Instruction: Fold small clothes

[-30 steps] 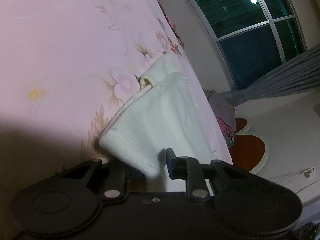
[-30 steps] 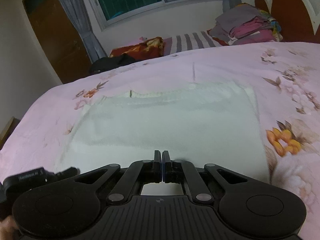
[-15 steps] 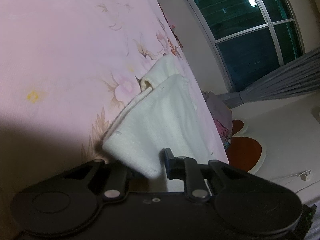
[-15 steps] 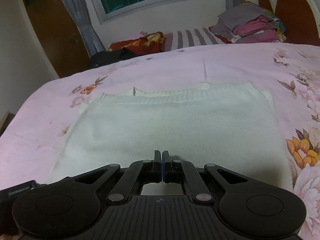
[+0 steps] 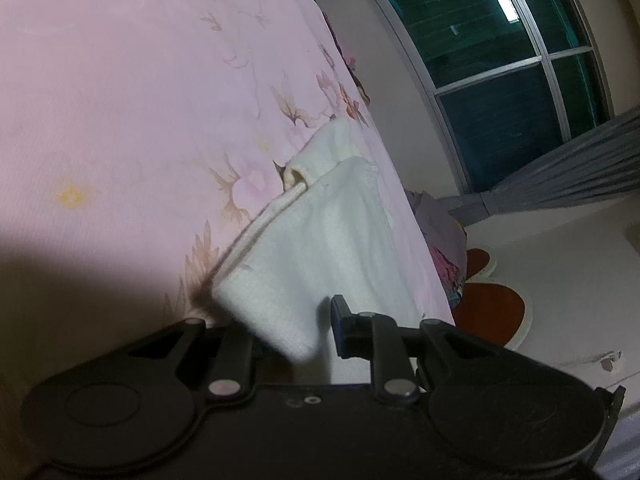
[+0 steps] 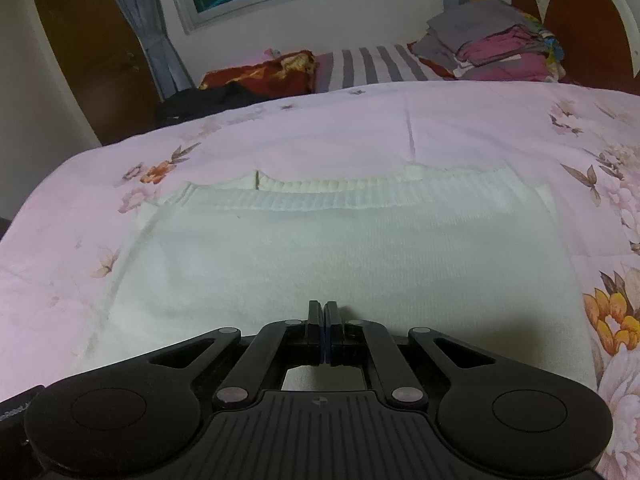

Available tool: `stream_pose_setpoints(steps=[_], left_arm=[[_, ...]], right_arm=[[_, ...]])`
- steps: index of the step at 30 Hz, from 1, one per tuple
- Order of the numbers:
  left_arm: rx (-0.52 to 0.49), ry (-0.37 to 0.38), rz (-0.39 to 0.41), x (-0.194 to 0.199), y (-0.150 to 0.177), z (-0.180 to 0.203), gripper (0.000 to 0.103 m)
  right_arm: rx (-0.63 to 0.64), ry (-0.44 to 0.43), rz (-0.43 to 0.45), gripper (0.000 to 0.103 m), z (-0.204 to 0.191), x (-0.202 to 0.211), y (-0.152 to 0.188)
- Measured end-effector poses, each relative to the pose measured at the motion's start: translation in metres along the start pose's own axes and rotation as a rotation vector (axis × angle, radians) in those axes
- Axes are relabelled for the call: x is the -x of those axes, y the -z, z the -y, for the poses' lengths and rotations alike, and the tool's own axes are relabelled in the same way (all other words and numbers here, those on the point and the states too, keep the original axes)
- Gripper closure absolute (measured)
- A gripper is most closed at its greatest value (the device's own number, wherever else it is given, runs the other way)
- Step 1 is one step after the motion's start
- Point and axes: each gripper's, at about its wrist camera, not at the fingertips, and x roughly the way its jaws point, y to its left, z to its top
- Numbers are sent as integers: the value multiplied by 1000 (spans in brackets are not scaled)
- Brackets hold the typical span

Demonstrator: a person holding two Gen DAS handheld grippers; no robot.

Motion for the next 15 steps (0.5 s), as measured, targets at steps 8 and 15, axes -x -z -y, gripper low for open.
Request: stream_pose_setpoints(steps=[8, 15], left_arm=[[-7, -31, 60, 2, 6, 7, 80], [-108, -64, 127, 13, 11, 23, 94]], right_arm=[[24, -47, -36, 101, 11, -20, 5], [42, -128, 13, 101, 16, -8, -4]])
